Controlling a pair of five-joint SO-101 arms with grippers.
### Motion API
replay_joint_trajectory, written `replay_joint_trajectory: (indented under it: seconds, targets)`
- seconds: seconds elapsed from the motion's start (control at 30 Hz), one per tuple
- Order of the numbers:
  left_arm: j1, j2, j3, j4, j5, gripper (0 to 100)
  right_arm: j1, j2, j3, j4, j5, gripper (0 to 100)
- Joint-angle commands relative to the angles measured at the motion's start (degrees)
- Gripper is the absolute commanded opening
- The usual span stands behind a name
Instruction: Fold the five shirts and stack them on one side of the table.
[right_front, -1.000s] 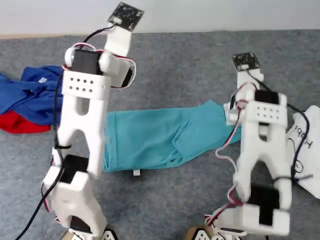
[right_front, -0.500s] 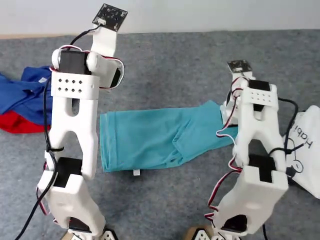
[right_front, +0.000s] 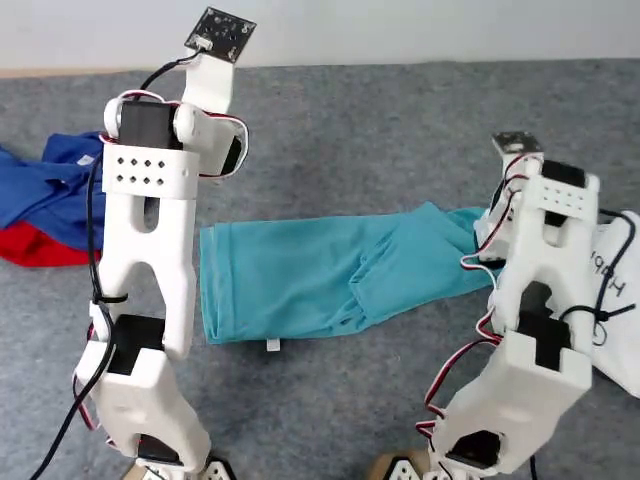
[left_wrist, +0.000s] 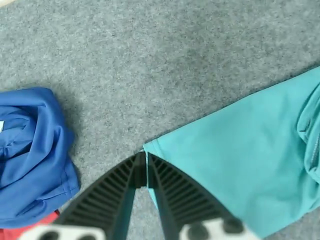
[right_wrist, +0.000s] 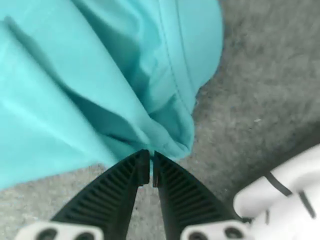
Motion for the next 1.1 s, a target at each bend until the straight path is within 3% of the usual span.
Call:
replay_joint_trajectory:
  seconds: [0.0, 0.1, 0.27, 0.77, 1.07]
  targets:
    - [0.09, -3.08, -0.04, 1.41, 0.18, 1, -2.15, -4.18, -6.15, 2.68, 0.53, 8.0]
    - [0.00, -3.08, -0.04, 1.41, 0.18, 1, -4.79, -4.53, -8.88, 5.49, 0.44, 16.3]
    - [-0.35, -3.08, -0.04, 1.41, 0.09, 1, -5.93, -2.68, -10.55, 6.55, -1.14, 21.2]
    - [-0.18, -3.08, 0.04, 1.41, 0.09, 1, -9.89, 6.73, -13.01, 5.76, -1.49, 21.7]
    - [-0.35, -3.08, 0.04, 1.41, 0.09, 1, -8.22, 8.48, -13.10, 4.09, -1.49, 21.7]
